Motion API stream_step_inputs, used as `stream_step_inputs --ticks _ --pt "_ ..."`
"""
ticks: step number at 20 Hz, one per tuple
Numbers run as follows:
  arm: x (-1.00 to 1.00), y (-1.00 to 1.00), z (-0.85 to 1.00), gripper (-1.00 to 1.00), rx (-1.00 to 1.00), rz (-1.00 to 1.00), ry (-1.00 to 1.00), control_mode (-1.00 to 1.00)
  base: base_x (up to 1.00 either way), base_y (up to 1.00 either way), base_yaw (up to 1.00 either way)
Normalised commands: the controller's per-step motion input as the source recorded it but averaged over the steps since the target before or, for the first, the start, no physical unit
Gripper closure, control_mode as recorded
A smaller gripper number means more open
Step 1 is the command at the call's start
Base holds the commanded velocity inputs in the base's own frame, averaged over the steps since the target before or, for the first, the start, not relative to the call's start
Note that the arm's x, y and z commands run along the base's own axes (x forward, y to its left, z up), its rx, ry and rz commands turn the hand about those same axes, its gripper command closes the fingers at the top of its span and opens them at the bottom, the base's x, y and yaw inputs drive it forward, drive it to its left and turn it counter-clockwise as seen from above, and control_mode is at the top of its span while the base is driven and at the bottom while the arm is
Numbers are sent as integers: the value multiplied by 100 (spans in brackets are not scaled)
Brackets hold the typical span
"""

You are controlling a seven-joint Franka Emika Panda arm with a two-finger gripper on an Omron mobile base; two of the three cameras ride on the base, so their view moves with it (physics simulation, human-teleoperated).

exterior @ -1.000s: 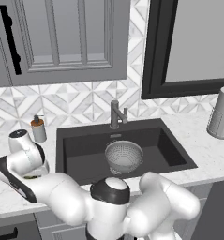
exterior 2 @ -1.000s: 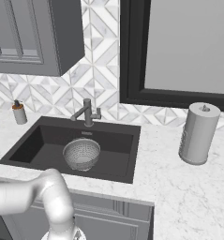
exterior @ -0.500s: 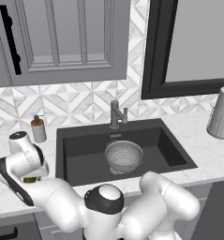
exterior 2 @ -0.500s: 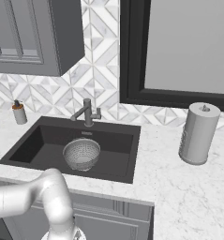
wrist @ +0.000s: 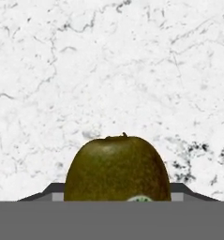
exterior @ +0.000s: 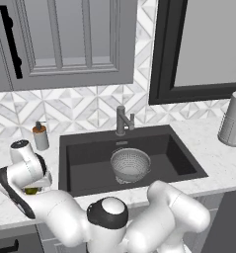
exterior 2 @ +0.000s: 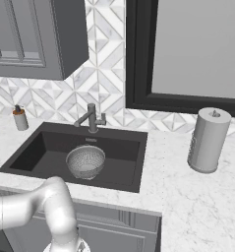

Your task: Put the colander in the sink, put the kiwi in the colander, and turn on the sink faucet and pour water over the colander.

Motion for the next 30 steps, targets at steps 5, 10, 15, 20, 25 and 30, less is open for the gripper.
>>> stream_step_inputs --ticks 5,10,15,20,25,30 --pt "3 -18 12 100 0 1 0 -100 0 0 0" --pt "-8 -60 36 100 0 0 0 -100 0 0 0" --pt "-18 -83 18 100 0 0 0 -100 0 0 0" --pt "-13 -92 6 100 0 0 0 -100 0 0 0" --pt "-3 -97 4 100 0 2 0 -100 0 0 0" --pt "0 -99 3 100 0 10 0 -100 0 0 0"
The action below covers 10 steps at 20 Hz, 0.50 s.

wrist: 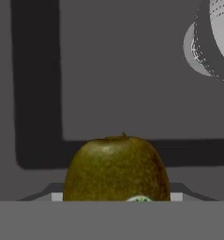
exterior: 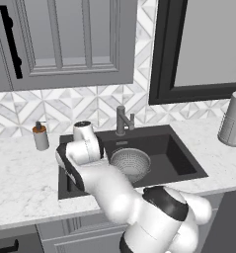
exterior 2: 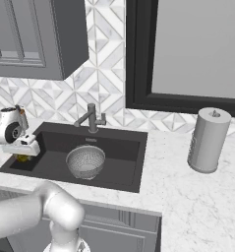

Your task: Put the colander in the sink, put the kiwi in the colander, and turn on the sink faucet and pour water over the colander.

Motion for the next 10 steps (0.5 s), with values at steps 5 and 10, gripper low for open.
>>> stream_step_inputs --ticks 5,10 --pt "0 -100 7 100 0 16 0 -100 0 0 0" --pt "-5 -99 28 100 0 19 0 -100 0 0 0"
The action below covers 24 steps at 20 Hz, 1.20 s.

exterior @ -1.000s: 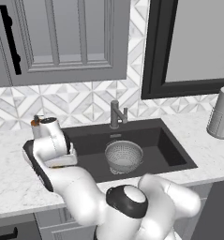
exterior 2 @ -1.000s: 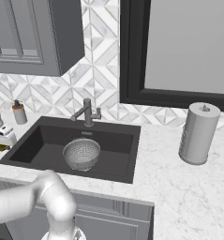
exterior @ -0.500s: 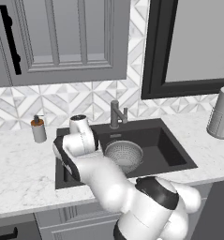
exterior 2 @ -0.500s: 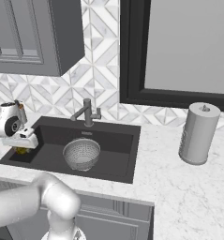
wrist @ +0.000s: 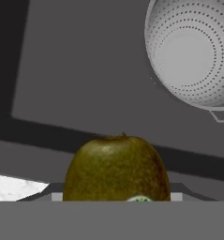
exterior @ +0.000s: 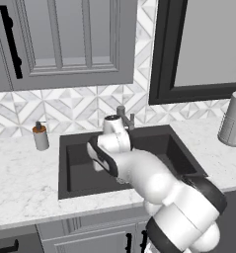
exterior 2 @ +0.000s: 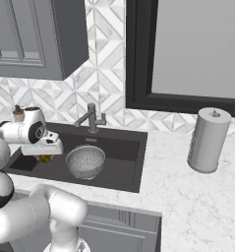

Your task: Put the colander in the sink, put the kiwi in the colander, and turn on the sink faucet and pour water over the colander.

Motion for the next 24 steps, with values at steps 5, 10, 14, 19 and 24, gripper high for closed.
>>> stream_step_inputs --ticks 5,10,14,19,24 --pt "-5 -100 36 100 2 18 0 -100 0 0 0" --pt "-5 -99 24 100 4 17 0 -100 0 0 0" --pt "0 -90 11 100 5 16 0 -100 0 0 0" --pt "14 -70 0 100 7 15 0 -100 0 0 0" --pt "21 -44 -4 100 7 12 0 -100 0 0 0"
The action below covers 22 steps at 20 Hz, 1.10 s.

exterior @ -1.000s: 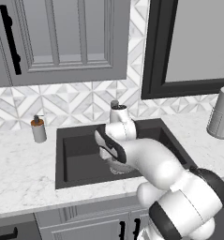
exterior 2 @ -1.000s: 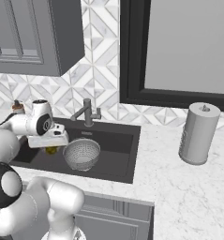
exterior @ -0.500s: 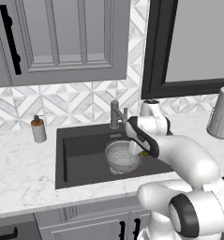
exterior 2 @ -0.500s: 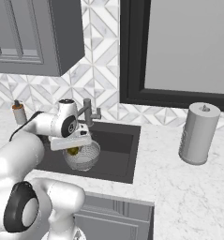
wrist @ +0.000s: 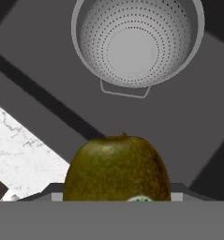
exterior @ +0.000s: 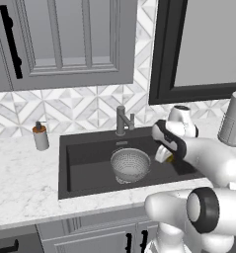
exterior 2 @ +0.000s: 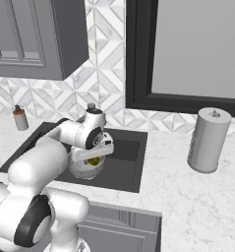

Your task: Put the colander in the sink, put the kiwi in the colander, and turn on the sink faucet and pour water over the colander.

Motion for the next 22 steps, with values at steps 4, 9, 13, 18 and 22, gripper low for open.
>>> stream_step_inputs --ticks 4,9,13,18,22 --pt "36 -20 0 100 10 7 0 -100 0 0 0" --pt "41 0 0 100 8 5 0 -100 0 0 0" --pt "40 0 -7 100 7 5 0 -100 0 0 0" --pt "31 9 -17 100 3 2 0 -100 0 0 0" --pt "24 15 -33 100 0 2 0 -100 0 0 0"
